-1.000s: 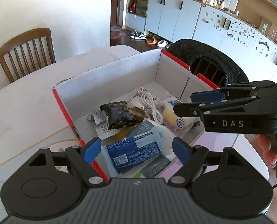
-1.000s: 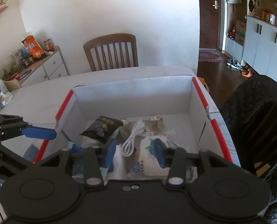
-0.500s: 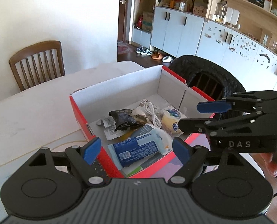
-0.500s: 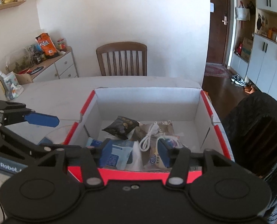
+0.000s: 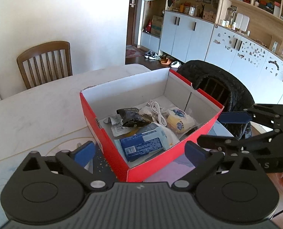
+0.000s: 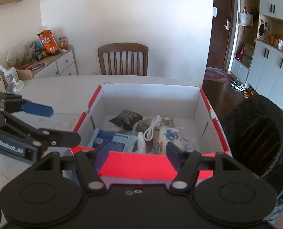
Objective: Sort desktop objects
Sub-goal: 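Withdraw both tools from the red box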
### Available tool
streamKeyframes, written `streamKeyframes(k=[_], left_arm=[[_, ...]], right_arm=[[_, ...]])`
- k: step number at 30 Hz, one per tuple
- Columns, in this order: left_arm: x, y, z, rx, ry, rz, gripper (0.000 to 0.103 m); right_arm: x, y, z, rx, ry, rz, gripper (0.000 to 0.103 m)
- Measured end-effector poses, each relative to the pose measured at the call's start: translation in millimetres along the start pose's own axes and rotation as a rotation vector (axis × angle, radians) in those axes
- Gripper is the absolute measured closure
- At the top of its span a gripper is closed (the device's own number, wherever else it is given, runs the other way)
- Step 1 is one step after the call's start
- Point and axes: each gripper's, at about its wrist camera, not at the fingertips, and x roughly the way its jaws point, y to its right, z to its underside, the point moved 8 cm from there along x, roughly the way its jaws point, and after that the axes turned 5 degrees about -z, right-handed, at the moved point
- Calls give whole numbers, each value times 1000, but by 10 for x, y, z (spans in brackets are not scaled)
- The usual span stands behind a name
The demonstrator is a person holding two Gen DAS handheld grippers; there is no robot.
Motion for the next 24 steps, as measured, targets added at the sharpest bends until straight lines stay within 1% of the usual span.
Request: streamKeyframes(k=[2,5,9,13,16,24], left_arm=[[-20,-4,10,-1,5,0,0],[-41,-16,26,-6,5,2,0],[-56,-35,76,-2,2,-4,0],[-63,-71,132,3,-6,-20,0],[-65,-107,167,-6,-9,-19,0],[-74,-209,234,2,-17,-51,0]], right_arm=[[-30,4,20,10,8,11,25],[-61,55,69,46,17,33,14],[-87,70,120,71,23,34,9],[-118,53,151,79,27,45,8],[-132,39,172,91,30,53,7],[-124,-44,250,79,23,70,7]])
